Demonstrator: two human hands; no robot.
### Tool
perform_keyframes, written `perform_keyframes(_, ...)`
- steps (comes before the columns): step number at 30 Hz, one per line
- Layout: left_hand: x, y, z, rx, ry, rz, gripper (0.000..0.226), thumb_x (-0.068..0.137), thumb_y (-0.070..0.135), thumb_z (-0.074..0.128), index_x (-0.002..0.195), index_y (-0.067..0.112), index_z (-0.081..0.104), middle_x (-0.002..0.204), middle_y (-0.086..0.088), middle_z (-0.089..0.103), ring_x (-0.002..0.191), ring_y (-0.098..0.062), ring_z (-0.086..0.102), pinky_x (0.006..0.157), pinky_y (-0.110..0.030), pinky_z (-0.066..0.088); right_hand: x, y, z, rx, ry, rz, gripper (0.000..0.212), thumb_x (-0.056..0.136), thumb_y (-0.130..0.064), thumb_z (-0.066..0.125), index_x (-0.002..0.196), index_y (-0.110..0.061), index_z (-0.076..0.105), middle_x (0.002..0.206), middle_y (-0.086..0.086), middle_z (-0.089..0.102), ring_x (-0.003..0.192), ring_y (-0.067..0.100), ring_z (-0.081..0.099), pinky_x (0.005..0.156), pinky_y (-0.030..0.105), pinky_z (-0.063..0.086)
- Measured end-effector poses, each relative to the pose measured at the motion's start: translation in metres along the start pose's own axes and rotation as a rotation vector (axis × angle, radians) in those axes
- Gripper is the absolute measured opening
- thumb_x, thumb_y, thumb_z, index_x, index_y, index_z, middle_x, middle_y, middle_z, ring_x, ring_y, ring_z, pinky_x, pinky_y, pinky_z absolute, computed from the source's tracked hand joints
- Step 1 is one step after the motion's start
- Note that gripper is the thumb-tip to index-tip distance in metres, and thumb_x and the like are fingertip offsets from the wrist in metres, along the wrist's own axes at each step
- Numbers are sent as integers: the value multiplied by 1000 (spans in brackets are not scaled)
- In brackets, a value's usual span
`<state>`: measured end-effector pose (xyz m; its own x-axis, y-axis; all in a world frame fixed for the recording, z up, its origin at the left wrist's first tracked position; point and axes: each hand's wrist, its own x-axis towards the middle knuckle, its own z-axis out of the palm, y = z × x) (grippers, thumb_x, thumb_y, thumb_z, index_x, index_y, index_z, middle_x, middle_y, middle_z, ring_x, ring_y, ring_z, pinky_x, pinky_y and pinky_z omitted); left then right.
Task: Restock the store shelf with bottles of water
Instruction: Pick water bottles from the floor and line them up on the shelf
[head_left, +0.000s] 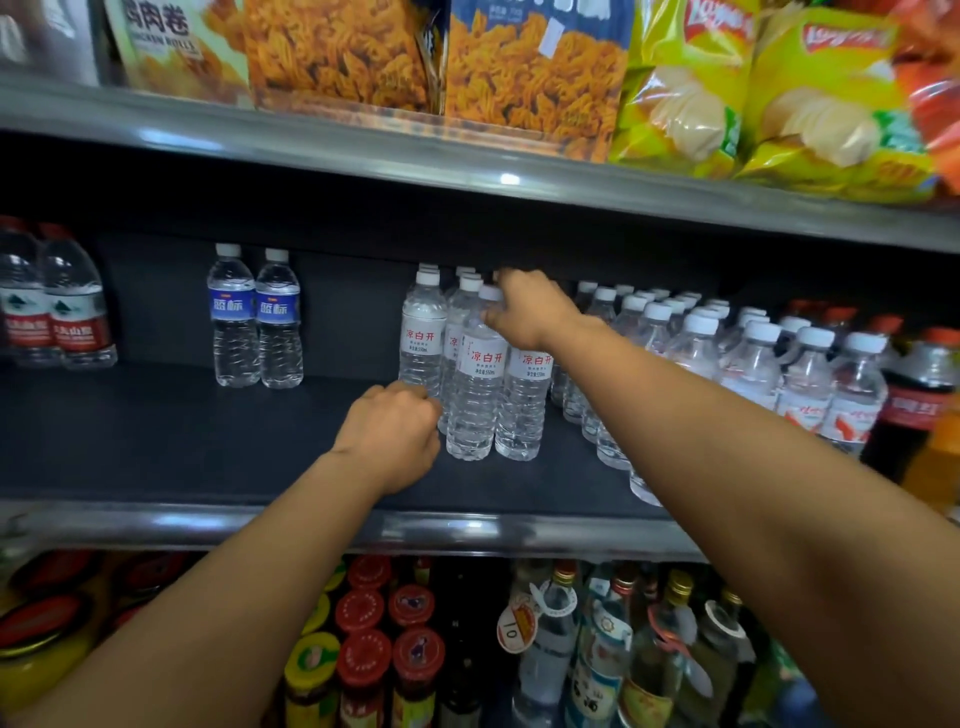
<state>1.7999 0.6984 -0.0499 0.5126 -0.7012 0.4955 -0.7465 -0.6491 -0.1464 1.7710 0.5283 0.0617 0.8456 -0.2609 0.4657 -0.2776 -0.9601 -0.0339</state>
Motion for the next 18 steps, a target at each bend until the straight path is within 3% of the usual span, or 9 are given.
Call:
perform_keyframes(9, -54, 33, -37, 57, -42, 0, 26, 96, 25, 42, 112, 12, 57, 114, -5, 57, 110, -25, 51, 91, -33, 37, -143, -4, 17, -145, -35, -261, 37, 98, -28, 45, 127, -6, 47, 124, 14, 53, 113, 34, 51, 88, 37, 39)
perform_keyframes(15, -115, 74, -35, 38, -123, 25, 29, 94, 29, 43, 115, 15, 57, 118, -4, 56, 115, -26, 49, 92, -35, 39, -255, -1, 48, -105, -105, -229, 32, 98, -28, 41, 120, -8, 49, 117, 12, 54, 109, 31, 49, 89, 38, 35)
perform_keyframes(18, -149, 101, -21, -10, -153, 66, 32, 93, 33, 44, 117, 17, 58, 119, -3, 57, 117, -24, 49, 95, -34, 39, -306, 2, 66, -73, -153, -201, 38, 97, -29, 41, 127, -8, 47, 122, 13, 54, 115, 31, 48, 95, 38, 34)
